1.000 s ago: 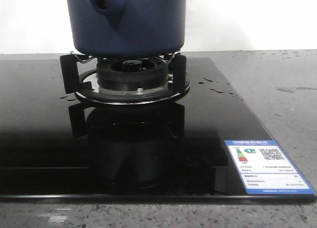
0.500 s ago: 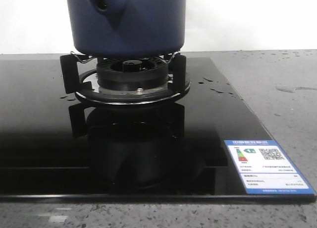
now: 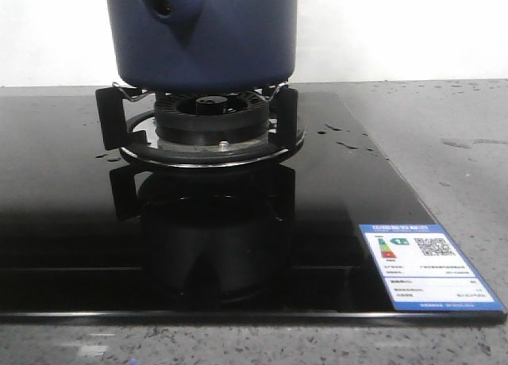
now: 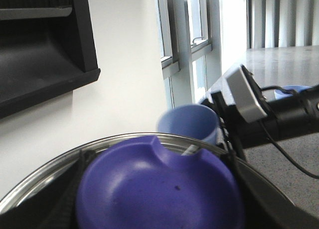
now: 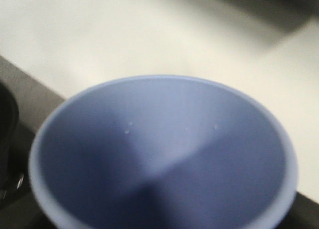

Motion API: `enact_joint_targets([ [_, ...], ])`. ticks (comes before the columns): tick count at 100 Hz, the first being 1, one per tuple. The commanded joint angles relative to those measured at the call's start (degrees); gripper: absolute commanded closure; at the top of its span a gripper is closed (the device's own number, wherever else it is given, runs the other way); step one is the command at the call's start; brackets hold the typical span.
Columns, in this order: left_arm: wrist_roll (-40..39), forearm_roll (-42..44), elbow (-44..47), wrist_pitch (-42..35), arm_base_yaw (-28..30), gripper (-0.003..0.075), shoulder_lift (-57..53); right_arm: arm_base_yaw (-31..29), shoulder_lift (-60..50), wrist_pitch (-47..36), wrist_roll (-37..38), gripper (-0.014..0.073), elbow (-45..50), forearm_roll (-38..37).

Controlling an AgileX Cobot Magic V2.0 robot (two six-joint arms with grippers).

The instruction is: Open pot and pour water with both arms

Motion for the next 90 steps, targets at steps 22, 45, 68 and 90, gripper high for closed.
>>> enact_joint_targets([
  [22,-0.45,-5.21,-2.06,0.10,-3.71,0.0468,1.10,-14.03,-3.82,-27.18,2.17,0.0317,19.81,6.96],
  [45,-0.45,-4.69,-2.06,0.11,-4.68,0.0468,2.84,-17.83,-2.55,-30.56,1.75,0.0317,24.77,6.96],
  [68,-0.45,-4.56,-2.06,1.60,-4.68,0.0468,4.07,-17.83,2.40,-34.04,1.64,0.0317,25.10,6.96],
  [90,-0.45,-4.27,-2.06,2.35,-4.68,0.0468,4.07,-17.83,3.01,-36.52,1.64,0.0264,25.10,6.96],
])
